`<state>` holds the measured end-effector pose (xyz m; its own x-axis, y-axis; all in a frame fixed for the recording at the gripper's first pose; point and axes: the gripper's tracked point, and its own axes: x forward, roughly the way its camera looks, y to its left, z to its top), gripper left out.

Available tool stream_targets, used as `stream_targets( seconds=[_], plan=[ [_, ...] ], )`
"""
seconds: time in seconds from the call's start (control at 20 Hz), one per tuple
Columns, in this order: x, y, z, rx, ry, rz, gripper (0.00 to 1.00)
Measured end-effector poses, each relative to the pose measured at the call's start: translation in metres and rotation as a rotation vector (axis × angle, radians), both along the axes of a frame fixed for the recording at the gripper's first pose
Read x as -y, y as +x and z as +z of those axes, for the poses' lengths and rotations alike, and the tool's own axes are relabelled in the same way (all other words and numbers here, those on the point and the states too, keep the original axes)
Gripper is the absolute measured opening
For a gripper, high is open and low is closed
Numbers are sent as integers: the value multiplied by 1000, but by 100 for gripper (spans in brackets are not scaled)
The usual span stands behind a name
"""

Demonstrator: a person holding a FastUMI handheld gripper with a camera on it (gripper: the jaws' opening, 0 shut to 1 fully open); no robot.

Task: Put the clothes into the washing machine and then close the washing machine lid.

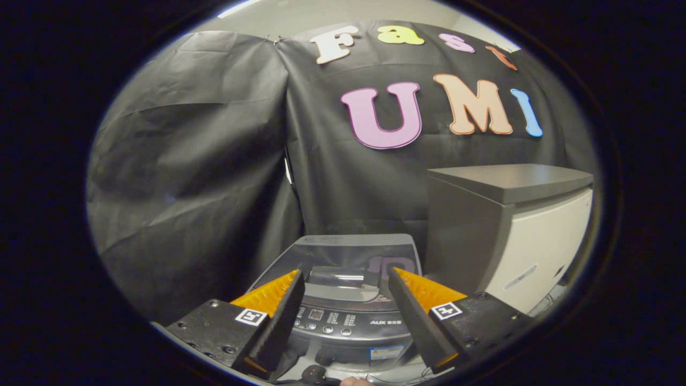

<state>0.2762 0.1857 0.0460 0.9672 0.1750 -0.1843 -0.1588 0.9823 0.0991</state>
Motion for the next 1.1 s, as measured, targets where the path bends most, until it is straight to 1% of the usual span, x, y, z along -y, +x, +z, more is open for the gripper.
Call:
stream_targets(
  seconds=[0.25,0.6,0.85,1.1],
  plan=[
    [16,-49,11,65,-43,-11,96],
    [29,-100,22,147,-131,-17,96],
    [50,-135,13,168,-112,-32,96],
    [82,-177,1,202,-102,-73,96]
  ],
)
